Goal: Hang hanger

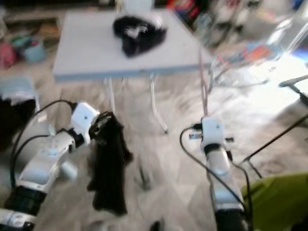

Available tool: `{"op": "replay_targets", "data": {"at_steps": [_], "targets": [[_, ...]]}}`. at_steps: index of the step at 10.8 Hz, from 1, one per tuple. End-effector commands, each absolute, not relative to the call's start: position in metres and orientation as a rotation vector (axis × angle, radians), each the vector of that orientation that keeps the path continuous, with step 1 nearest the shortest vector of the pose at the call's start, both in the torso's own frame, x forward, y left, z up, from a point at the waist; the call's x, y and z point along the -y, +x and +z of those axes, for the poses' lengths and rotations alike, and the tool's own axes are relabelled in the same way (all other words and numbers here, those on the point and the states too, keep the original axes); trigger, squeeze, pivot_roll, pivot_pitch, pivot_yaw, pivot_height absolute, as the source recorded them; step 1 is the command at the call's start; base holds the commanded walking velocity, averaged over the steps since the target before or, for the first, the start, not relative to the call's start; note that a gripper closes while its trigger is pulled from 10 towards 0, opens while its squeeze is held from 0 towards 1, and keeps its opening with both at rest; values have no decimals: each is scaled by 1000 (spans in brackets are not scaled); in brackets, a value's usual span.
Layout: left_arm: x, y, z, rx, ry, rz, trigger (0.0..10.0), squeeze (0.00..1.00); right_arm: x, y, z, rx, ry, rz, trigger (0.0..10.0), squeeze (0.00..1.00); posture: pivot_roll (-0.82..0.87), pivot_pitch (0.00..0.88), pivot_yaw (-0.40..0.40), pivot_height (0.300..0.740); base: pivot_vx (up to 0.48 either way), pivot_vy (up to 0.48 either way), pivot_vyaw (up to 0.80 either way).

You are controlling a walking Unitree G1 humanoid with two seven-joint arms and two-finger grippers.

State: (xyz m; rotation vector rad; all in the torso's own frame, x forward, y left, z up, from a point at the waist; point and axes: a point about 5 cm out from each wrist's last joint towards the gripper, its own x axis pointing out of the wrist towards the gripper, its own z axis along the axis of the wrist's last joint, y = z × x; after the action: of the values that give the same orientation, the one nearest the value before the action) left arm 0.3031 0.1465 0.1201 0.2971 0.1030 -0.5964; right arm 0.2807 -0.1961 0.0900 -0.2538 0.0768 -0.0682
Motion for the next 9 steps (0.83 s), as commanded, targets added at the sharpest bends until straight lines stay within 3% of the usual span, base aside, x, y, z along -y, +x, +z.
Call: {"op": "replay_targets", "data": {"at_steps": [1,4,9], "targets": [[-151,306,133,-57,299,-576,10000,0,189,285,98,-41,-242,-47,10000,0,-56,0,-43,740,0,480,0],[-155,310,133,-51,288,-533,10000,0,189,285,98,-43,-242,-46,10000,0,-56,0,-43,740,0,480,0],[-159,314,134,-15,332,-473,10000,0,189,286,99,-42,-245,-42,10000,0,-61,0,-45,740,0,480,-719]]}}
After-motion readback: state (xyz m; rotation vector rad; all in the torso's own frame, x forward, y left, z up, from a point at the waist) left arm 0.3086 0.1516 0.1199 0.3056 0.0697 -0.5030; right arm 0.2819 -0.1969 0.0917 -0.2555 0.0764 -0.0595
